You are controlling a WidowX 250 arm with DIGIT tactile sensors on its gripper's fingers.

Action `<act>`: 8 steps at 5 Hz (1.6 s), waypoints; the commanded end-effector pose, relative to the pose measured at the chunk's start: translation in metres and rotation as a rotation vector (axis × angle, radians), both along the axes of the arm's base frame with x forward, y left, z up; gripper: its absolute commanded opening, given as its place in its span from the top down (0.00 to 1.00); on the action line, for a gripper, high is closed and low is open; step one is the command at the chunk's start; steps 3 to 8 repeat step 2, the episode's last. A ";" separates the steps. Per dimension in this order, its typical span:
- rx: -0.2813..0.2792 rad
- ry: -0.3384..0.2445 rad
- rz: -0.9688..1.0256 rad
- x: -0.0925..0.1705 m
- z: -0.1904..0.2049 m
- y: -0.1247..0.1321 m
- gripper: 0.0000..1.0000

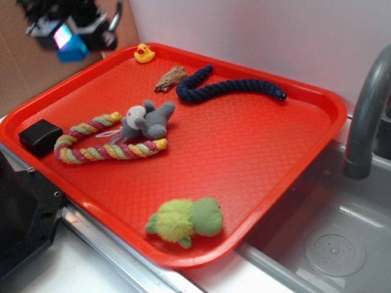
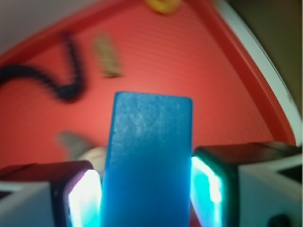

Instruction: Grab the blue block.

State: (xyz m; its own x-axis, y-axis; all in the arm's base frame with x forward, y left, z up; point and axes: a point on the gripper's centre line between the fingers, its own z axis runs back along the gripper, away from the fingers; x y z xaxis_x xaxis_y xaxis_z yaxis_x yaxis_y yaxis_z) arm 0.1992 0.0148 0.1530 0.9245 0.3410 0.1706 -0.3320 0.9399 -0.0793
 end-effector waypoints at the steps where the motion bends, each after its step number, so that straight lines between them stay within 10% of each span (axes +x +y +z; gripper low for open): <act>1: 0.044 -0.066 -0.452 -0.037 0.102 -0.041 1.00; 8: 0.043 -0.086 -0.424 -0.046 0.113 -0.035 1.00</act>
